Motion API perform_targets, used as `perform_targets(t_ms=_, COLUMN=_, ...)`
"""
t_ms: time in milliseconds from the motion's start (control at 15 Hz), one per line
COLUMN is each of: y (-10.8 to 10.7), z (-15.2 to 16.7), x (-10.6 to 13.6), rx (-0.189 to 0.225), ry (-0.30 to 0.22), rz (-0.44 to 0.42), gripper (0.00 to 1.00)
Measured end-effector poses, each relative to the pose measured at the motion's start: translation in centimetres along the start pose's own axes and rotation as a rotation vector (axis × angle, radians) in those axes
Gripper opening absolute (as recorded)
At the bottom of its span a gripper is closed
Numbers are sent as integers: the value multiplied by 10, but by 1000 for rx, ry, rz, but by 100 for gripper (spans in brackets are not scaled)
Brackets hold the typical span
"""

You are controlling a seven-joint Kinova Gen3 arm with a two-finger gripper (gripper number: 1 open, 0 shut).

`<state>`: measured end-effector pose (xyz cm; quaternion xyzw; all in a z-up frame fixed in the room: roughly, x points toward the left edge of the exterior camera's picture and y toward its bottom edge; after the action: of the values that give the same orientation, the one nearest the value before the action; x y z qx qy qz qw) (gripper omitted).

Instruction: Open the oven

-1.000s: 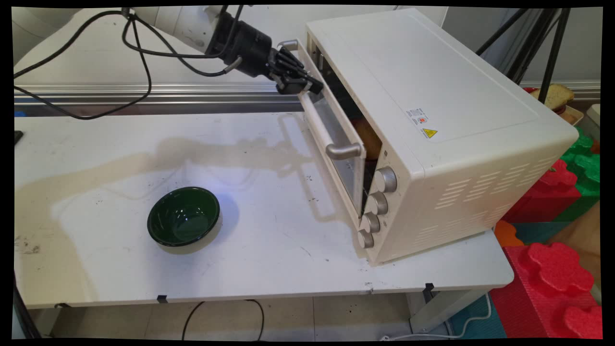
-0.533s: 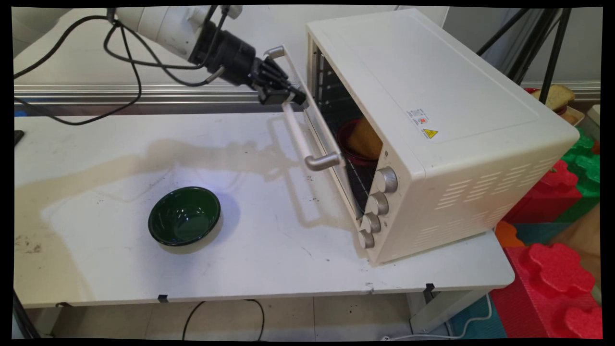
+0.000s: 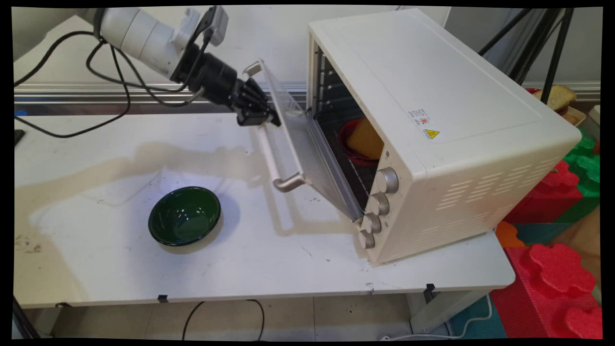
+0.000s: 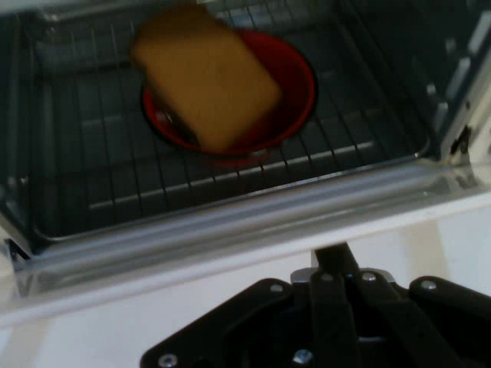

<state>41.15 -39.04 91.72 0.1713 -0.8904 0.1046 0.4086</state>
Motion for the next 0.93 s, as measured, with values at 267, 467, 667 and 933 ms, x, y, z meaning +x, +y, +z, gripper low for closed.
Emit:
perform_targets(t_ms=267, y=5, z=-1, x=-20, rx=-15, ry=-36, rz=16, gripper=0)
perform_targets(t_ms=467, y=10, z=-3, x=-39, rx=-24, ry=-63, rz=27, gripper=0)
perform_targets(t_ms=667, y=17, z=-3, x=-56, rx=-34, ry=-85, rz=33, gripper=0)
perform_targets(t_ms=933, y=24, z=-7, x=-73, rx=-42, ry=-108, rz=39, gripper=0)
